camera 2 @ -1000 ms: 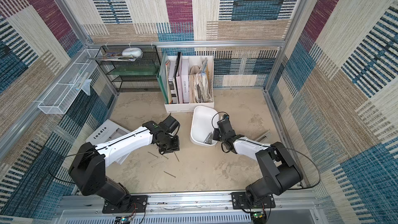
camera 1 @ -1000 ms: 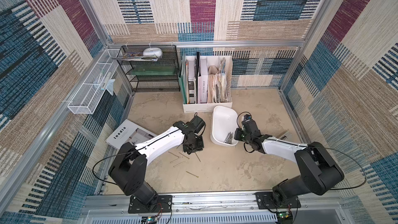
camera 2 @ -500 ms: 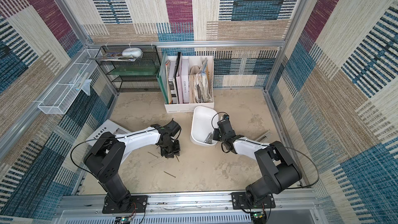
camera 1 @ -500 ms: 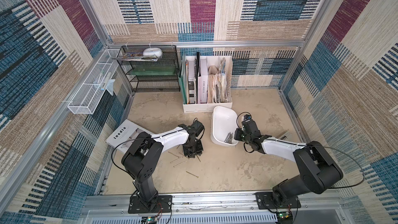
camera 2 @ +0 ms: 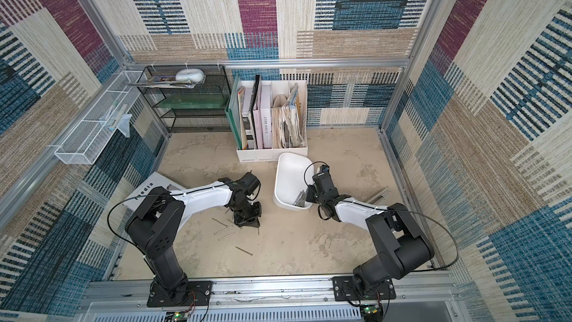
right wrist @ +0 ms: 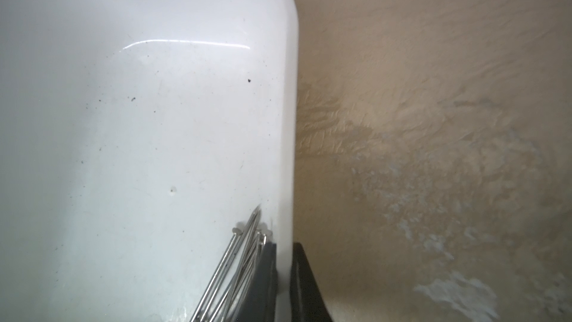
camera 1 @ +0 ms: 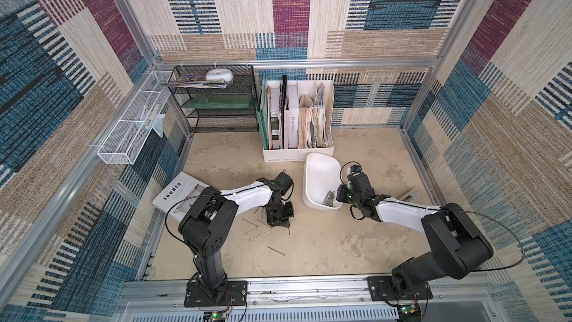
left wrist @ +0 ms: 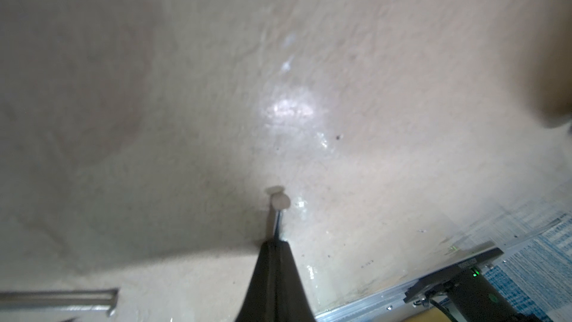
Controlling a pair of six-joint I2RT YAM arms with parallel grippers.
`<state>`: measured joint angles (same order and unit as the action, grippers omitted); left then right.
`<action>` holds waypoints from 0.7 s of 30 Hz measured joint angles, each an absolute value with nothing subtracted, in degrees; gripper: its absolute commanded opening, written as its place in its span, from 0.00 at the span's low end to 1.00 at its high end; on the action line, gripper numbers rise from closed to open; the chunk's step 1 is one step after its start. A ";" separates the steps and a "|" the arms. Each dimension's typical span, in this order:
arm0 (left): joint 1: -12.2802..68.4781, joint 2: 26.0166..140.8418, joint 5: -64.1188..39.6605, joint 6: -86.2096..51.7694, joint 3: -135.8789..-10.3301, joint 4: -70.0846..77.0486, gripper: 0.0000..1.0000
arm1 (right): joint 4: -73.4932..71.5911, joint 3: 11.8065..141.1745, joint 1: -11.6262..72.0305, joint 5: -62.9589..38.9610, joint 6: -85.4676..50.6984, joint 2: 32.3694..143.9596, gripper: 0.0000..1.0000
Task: Put the nails on the desktop into the storage box
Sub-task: Pick up the nail from the center of the board, then place the nail in the storage box.
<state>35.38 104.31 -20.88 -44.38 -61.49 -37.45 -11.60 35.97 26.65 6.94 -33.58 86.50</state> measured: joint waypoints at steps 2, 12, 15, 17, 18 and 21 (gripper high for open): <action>35.51 103.37 -18.94 -42.52 -62.61 -39.27 0.00 | -11.64 35.97 26.63 6.83 -33.58 86.48 0.00; 35.59 92.73 -9.56 -34.09 -74.89 -54.87 0.00 | -11.51 35.97 26.65 6.79 -33.41 86.35 0.00; 35.79 92.33 -8.51 -32.49 -81.69 -59.70 0.00 | -11.46 35.99 26.65 6.81 -33.41 86.32 0.00; 36.71 93.58 -7.49 -31.51 -88.07 -62.65 0.00 | -11.44 36.03 26.65 6.81 -33.41 86.32 0.00; 37.26 94.65 -7.51 -31.03 -91.35 -63.75 0.00 | -11.31 36.12 26.68 6.81 -33.41 86.32 0.00; 39.29 99.94 -7.31 -29.89 -102.63 -66.74 0.00 | -11.00 36.29 26.74 6.92 -33.41 86.35 0.00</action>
